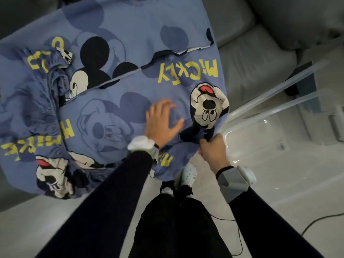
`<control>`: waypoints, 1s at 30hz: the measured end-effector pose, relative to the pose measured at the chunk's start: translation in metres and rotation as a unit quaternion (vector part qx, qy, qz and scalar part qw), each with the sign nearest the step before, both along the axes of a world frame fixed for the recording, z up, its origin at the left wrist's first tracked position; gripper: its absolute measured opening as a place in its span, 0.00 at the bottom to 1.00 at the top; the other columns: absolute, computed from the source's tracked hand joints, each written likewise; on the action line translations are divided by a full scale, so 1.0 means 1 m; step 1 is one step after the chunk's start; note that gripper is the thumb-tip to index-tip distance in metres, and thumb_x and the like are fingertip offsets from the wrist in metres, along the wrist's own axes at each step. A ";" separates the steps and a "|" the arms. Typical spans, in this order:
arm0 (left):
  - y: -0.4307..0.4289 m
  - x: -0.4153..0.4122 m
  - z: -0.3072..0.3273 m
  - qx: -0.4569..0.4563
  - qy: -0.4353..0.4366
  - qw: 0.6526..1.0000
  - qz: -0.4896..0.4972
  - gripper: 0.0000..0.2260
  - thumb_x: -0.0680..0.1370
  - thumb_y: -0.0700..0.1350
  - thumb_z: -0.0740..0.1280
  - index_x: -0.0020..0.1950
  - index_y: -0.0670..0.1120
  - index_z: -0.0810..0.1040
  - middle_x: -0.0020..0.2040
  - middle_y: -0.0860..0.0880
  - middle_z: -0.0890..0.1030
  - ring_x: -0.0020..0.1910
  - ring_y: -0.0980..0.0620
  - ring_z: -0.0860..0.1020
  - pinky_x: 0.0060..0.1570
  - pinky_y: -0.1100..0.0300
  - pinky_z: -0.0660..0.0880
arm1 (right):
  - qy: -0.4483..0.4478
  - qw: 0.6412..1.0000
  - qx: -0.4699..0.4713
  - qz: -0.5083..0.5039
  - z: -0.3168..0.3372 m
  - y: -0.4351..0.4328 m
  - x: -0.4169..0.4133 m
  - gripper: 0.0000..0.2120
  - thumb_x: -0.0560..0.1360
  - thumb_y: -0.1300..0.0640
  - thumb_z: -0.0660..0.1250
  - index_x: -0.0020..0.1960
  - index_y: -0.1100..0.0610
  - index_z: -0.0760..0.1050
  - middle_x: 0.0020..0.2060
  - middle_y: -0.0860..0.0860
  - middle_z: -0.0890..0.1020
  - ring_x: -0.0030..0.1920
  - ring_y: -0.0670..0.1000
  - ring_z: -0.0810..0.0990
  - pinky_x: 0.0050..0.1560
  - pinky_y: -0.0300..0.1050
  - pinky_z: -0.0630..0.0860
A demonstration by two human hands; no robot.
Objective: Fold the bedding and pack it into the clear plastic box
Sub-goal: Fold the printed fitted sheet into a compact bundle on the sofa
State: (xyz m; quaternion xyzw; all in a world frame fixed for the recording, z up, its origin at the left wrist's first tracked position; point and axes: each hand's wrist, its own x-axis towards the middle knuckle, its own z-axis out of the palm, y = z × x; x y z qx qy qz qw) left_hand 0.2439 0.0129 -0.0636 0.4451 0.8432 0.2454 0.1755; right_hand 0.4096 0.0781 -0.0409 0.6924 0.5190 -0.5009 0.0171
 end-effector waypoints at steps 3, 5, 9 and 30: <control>-0.054 0.086 0.023 0.014 -0.200 0.980 -0.007 0.22 0.70 0.53 0.68 0.58 0.41 0.72 0.52 0.47 0.73 0.49 0.49 0.73 0.48 0.54 0.73 | 0.058 0.997 0.012 -0.038 0.022 -0.002 -0.032 0.08 0.70 0.66 0.62 0.33 0.62 0.71 0.22 0.53 0.74 0.22 0.52 0.72 0.26 0.40 0.68; -0.076 0.115 0.022 -0.059 -0.296 0.946 0.117 0.23 0.68 0.55 0.67 0.59 0.44 0.71 0.50 0.49 0.74 0.47 0.51 0.74 0.46 0.59 0.72 | 0.111 0.993 -0.005 -0.051 0.035 0.001 -0.051 0.15 0.71 0.67 0.61 0.26 0.58 0.69 0.17 0.49 0.72 0.18 0.49 0.69 0.25 0.38 0.66; -0.099 0.105 -0.001 -0.139 -0.284 0.908 0.276 0.27 0.69 0.60 0.55 0.58 0.43 0.76 0.54 0.40 0.79 0.55 0.41 0.77 0.53 0.51 0.72 | 0.151 0.985 0.008 -0.083 0.051 0.015 -0.068 0.08 0.73 0.67 0.60 0.35 0.61 0.68 0.17 0.49 0.71 0.19 0.49 0.68 0.22 0.36 0.64; -0.160 0.012 0.033 -0.275 -0.205 0.938 -0.042 0.20 0.74 0.53 0.70 0.63 0.50 0.72 0.63 0.49 0.76 0.62 0.46 0.73 0.59 0.54 0.70 | 0.179 0.928 -0.094 0.312 0.076 0.022 -0.026 0.15 0.74 0.73 0.54 0.38 0.59 0.73 0.29 0.49 0.77 0.33 0.45 0.76 0.36 0.39 0.76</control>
